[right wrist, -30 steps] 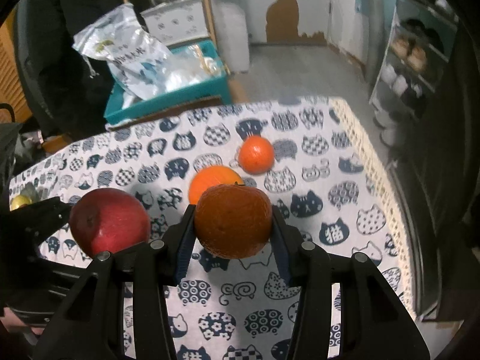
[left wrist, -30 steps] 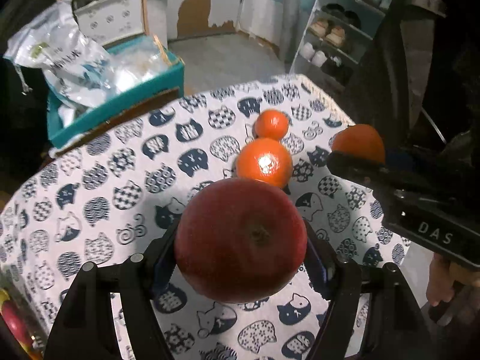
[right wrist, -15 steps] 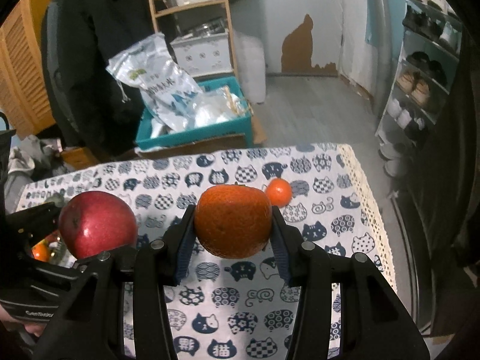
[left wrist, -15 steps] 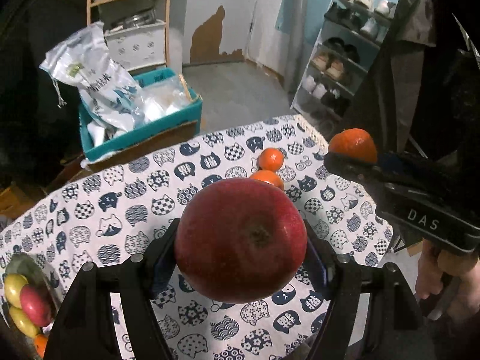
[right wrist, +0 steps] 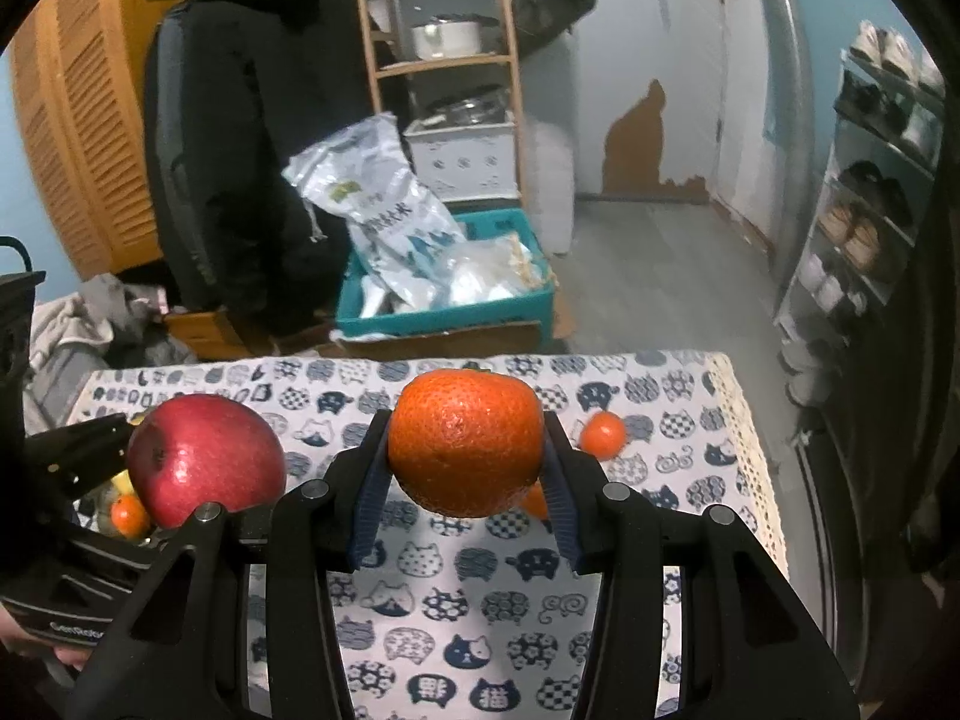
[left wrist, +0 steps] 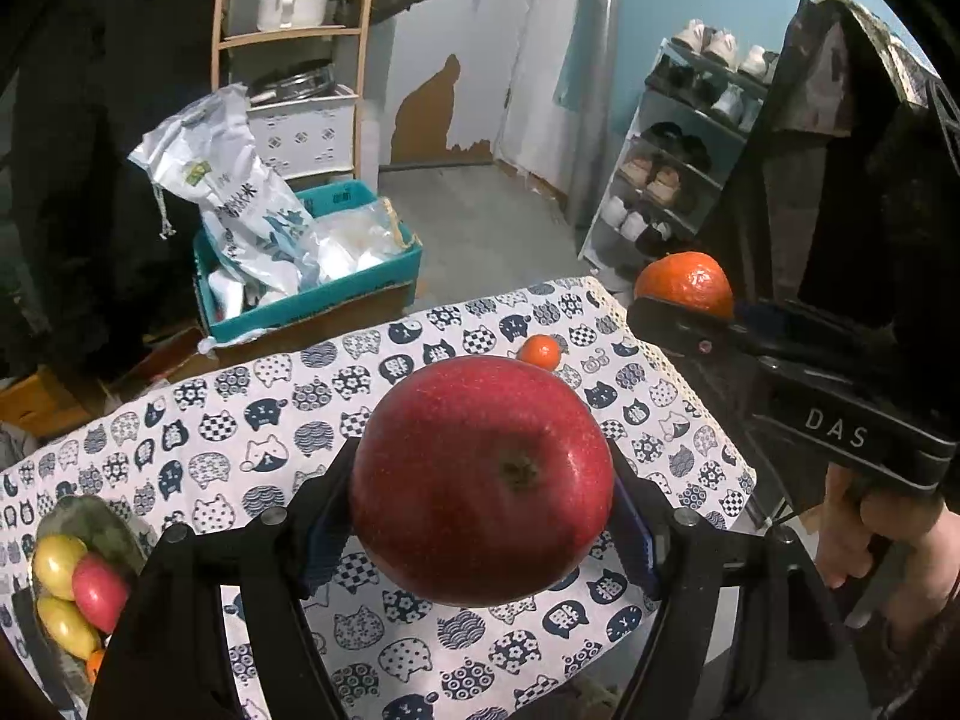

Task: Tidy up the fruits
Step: 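Lift the red apple with the left tool while the right tool lifts the tangerine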

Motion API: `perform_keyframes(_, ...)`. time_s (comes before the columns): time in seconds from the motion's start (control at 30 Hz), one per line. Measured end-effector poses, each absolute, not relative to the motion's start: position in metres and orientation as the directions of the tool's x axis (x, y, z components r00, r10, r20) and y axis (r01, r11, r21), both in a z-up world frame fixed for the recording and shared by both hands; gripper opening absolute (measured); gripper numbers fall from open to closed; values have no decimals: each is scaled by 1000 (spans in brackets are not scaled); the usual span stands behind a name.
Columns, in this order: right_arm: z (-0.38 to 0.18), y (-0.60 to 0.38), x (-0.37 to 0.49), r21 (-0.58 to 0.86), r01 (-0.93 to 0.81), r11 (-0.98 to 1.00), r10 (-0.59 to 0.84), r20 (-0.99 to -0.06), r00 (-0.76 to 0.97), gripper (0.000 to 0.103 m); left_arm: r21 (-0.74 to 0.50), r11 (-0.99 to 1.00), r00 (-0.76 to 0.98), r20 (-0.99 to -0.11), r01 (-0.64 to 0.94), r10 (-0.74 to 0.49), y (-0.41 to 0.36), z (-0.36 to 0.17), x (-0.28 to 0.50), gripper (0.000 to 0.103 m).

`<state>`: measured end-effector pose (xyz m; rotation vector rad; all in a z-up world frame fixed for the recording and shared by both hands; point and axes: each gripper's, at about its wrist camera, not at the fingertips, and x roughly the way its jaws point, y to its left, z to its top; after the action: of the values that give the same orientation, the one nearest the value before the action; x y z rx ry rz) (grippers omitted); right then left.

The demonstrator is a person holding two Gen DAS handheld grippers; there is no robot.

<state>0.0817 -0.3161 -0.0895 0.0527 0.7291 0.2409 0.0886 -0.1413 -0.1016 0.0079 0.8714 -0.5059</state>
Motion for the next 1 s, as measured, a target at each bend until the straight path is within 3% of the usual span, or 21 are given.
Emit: perform_keyframes(1.0,-87,-160,100,127,-452,883,409,-681,607,46,-248,949,614,-723,195,-316,10,-106,67,76)
